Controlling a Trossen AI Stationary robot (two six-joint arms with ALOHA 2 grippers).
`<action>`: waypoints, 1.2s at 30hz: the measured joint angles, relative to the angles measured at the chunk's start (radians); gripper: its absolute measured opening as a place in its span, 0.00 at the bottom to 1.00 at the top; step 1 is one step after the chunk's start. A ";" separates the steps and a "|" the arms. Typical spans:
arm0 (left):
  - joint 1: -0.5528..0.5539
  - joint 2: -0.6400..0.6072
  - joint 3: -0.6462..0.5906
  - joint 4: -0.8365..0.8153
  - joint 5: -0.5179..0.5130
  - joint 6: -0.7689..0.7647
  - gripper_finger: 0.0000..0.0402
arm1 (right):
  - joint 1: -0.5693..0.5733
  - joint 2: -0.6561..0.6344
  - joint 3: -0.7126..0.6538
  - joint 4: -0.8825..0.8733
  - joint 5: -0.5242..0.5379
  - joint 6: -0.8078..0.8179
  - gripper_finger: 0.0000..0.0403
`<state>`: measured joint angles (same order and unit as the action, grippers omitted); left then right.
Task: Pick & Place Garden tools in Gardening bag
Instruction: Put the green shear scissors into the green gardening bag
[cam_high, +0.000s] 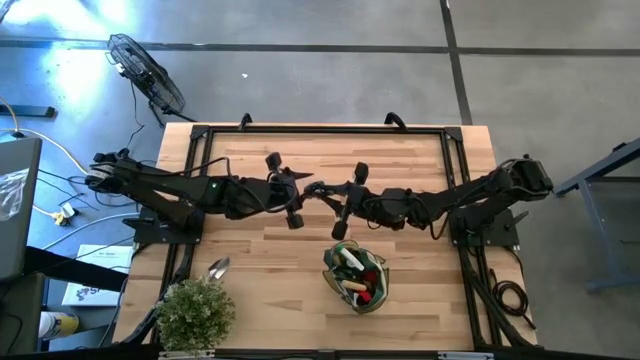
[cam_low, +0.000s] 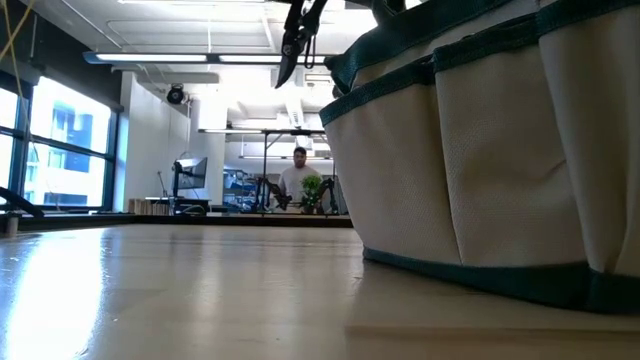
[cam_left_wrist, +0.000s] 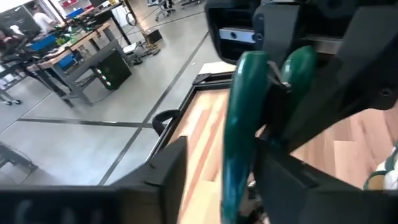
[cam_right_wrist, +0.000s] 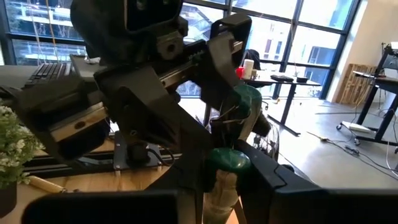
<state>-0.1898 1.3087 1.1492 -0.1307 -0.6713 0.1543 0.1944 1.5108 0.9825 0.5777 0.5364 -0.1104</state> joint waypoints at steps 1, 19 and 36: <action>0.000 0.000 0.000 -0.001 -0.008 0.000 0.44 | 0.000 0.000 0.000 0.000 0.000 0.000 0.14; 0.000 0.000 0.000 -0.227 -0.029 -0.029 0.61 | 0.046 -0.009 0.000 -0.066 0.256 -0.139 0.14; 0.000 0.000 0.000 -0.673 -0.027 -0.252 0.61 | 0.361 -0.257 -0.001 -0.391 0.423 0.062 0.14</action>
<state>-0.1902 1.3083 1.1488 -0.8038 -0.6982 -0.0977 0.5552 1.2541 0.9817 0.1870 0.9595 -0.0481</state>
